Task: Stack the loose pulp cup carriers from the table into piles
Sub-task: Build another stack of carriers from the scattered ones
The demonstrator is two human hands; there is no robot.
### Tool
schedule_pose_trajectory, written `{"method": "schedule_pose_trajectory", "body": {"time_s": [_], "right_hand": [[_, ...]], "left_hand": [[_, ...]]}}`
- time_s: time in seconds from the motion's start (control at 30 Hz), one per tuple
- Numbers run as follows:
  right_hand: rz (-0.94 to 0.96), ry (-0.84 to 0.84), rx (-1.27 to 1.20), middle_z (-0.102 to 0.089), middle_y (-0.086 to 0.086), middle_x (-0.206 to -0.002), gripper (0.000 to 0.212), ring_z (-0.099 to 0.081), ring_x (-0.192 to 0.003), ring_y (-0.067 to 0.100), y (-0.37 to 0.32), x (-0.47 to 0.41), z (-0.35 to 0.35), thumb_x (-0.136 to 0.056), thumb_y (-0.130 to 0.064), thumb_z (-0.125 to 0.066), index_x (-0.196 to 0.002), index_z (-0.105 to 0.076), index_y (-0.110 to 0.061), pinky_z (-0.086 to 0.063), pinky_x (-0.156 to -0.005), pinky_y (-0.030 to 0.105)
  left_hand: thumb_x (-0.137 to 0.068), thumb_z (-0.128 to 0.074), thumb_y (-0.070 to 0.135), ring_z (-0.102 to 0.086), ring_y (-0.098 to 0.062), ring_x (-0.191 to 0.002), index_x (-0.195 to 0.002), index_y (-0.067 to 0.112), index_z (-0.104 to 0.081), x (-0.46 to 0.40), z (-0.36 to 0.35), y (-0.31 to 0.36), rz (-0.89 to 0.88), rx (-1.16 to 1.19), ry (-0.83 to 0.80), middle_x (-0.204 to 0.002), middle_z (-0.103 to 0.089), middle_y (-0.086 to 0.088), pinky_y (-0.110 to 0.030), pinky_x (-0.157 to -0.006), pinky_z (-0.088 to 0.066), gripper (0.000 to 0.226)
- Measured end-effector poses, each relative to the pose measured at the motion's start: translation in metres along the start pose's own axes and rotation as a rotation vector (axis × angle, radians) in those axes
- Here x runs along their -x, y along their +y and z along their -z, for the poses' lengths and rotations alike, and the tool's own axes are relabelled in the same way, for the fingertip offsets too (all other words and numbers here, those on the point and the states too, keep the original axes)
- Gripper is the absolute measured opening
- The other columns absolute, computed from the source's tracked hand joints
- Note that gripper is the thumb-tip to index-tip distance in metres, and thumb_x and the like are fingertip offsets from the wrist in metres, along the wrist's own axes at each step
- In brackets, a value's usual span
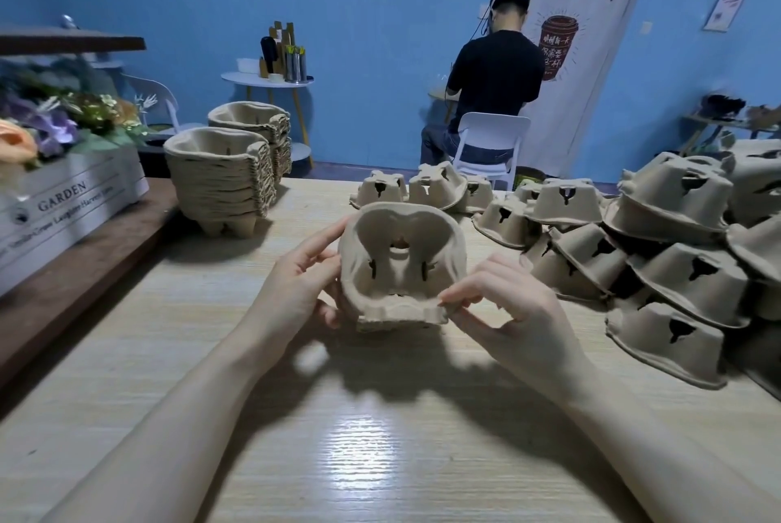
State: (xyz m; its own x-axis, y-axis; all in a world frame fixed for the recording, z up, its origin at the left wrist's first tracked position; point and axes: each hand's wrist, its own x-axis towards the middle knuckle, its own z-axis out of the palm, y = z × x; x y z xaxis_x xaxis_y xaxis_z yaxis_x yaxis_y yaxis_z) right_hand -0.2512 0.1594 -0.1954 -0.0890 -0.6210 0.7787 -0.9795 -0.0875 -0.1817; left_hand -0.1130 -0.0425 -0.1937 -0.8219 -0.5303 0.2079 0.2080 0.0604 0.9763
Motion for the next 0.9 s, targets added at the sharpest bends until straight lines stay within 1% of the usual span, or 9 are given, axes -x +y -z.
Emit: {"method": "schedule_pose_trajectory", "body": {"time_s": [0.1,0.23,0.33,0.43,0.5,0.6,0.7,0.8,0.9], "right_hand": [[-0.004,-0.055,-0.022,-0.065,-0.006,-0.081,0.012,-0.058,-0.074,0.014,0.0,-0.001,0.003,-0.085,-0.02,-0.073,-0.093,-0.071,-0.011,-0.049,-0.064,0.032],[-0.086,-0.087,-0.103,-0.057,-0.026,-0.088,0.044,-0.055,-0.072,0.008,-0.003,0.0,0.006,-0.081,-0.05,-0.071,-0.115,-0.063,-0.024,-0.04,-0.068,0.011],[-0.276,-0.054,-0.088,-0.056,-0.017,-0.085,0.046,-0.056,-0.072,0.013,-0.001,0.002,0.003,-0.087,-0.063,-0.055,-0.122,-0.057,-0.035,-0.039,-0.064,0.013],[-0.487,-0.045,-0.179,-0.059,-0.013,-0.093,0.047,-0.059,-0.069,0.014,-0.001,0.001,-0.004,-0.089,-0.063,-0.052,-0.13,-0.05,-0.041,-0.047,-0.062,0.022],[-0.598,-0.072,-0.364,-0.064,-0.009,-0.094,0.049,-0.061,-0.064,0.01,-0.006,-0.002,-0.008,-0.088,-0.052,-0.054,-0.134,-0.048,-0.038,-0.05,-0.059,0.024],[-0.729,-0.12,-0.603,-0.065,-0.007,-0.065,0.05,-0.056,-0.047,0.008,-0.014,-0.004,-0.011,-0.087,-0.046,-0.051,-0.135,-0.045,-0.034,-0.041,-0.044,0.018],[-0.731,-0.1,-0.636,-0.063,-0.005,-0.058,0.039,-0.053,-0.042,0.01,-0.014,-0.005,-0.01,-0.086,-0.045,-0.052,-0.124,-0.048,-0.04,-0.039,-0.039,0.019],[-0.746,-0.078,-0.672,-0.064,-0.008,-0.061,0.03,-0.052,-0.041,0.009,-0.01,-0.006,-0.009,-0.085,-0.043,-0.054,-0.115,-0.052,-0.041,-0.04,-0.037,0.022],[-0.752,-0.044,-0.662,-0.062,-0.005,-0.064,0.029,-0.052,-0.044,0.01,-0.004,-0.002,-0.009,-0.084,-0.046,-0.058,-0.112,-0.057,-0.041,-0.041,-0.038,0.026]], "left_hand": [[-0.098,-0.051,0.006,-0.055,-0.011,-0.049,-0.12,0.035,-0.063,0.001,0.0,0.002,0.0,-0.009,-0.011,-0.085,-0.061,-0.012,-0.021,-0.038,-0.042,0.039],[-0.098,-0.05,0.004,-0.057,-0.01,-0.049,-0.114,0.039,-0.064,0.002,-0.001,0.003,0.004,-0.011,-0.001,-0.077,-0.066,-0.001,-0.021,-0.037,-0.041,0.04],[-0.098,-0.05,0.003,-0.058,-0.011,-0.048,-0.111,0.039,-0.064,0.002,-0.001,0.005,0.007,-0.009,0.006,-0.072,-0.068,0.003,-0.021,-0.036,-0.041,0.04],[-0.098,-0.051,0.005,-0.059,-0.012,-0.049,-0.112,0.039,-0.064,0.002,-0.002,0.005,0.006,-0.013,0.001,-0.078,-0.067,-0.002,-0.022,-0.037,-0.041,0.039],[-0.099,-0.05,0.006,-0.058,-0.013,-0.049,-0.113,0.039,-0.064,0.003,-0.003,0.006,0.002,-0.016,-0.004,-0.078,-0.066,-0.004,-0.021,-0.037,-0.04,0.039],[-0.101,-0.047,0.011,-0.057,-0.017,-0.057,-0.107,0.044,-0.067,0.003,-0.004,0.007,0.012,-0.02,0.016,-0.078,-0.069,-0.002,-0.021,-0.037,-0.04,0.038],[-0.103,-0.043,0.028,-0.057,-0.02,-0.067,-0.108,0.045,-0.069,0.002,-0.004,0.007,0.015,-0.027,0.015,-0.086,-0.068,0.001,-0.023,-0.038,-0.041,0.031],[-0.092,-0.047,0.05,-0.057,-0.015,-0.063,-0.12,0.04,-0.066,0.004,-0.004,0.008,0.002,-0.04,-0.025,-0.078,-0.062,0.007,-0.024,-0.038,-0.043,0.035],[-0.081,-0.072,0.043,-0.065,-0.015,-0.058,-0.132,0.036,-0.057,0.008,-0.005,0.008,-0.009,-0.077,-0.057,-0.08,-0.068,-0.003,-0.022,-0.037,-0.043,0.053]]}}
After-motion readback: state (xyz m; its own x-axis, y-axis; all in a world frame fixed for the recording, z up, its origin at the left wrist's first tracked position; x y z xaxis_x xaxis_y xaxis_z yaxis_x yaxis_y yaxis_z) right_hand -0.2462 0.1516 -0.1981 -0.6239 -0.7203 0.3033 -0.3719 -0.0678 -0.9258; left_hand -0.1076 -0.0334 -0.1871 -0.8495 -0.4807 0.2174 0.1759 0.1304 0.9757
